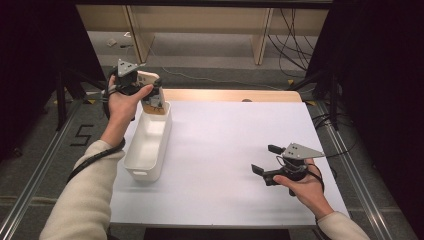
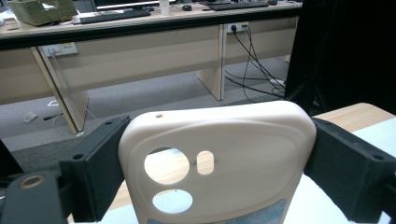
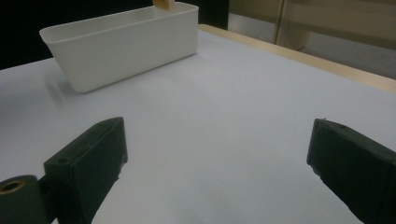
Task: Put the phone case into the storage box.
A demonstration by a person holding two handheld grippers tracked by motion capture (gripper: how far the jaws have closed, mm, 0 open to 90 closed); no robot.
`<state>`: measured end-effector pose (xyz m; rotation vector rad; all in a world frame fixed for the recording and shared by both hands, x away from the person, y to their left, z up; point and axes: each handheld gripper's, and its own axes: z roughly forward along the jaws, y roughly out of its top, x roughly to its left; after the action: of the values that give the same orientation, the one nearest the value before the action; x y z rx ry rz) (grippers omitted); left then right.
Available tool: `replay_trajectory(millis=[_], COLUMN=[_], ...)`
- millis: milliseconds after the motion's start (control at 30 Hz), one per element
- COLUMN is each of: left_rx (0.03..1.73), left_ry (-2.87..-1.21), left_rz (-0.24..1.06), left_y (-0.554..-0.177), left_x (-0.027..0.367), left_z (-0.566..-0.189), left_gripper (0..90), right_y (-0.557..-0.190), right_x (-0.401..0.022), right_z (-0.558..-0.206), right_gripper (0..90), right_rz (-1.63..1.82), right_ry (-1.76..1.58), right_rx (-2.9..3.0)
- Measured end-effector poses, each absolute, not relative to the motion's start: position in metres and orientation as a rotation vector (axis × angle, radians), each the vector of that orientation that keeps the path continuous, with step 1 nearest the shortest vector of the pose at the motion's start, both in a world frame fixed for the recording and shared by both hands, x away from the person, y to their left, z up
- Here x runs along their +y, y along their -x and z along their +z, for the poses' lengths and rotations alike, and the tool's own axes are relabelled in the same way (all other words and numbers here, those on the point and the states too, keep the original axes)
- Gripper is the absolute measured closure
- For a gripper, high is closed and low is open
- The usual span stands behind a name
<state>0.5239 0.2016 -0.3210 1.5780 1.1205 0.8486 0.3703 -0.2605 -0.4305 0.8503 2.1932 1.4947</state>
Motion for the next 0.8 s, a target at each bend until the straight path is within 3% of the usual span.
replay_trajectory(millis=[800], left_rx=[1.139], left_ry=[-1.599], left_rz=[0.851], left_y=[-0.536], left_x=[0.198], left_z=[-0.325], left_gripper=[10.9], right_y=[-0.371], right_x=[-0.261], right_z=[-0.430], right_gripper=[5.8], right_rz=[1.494], right_ry=[-0.851], right_rx=[2.193])
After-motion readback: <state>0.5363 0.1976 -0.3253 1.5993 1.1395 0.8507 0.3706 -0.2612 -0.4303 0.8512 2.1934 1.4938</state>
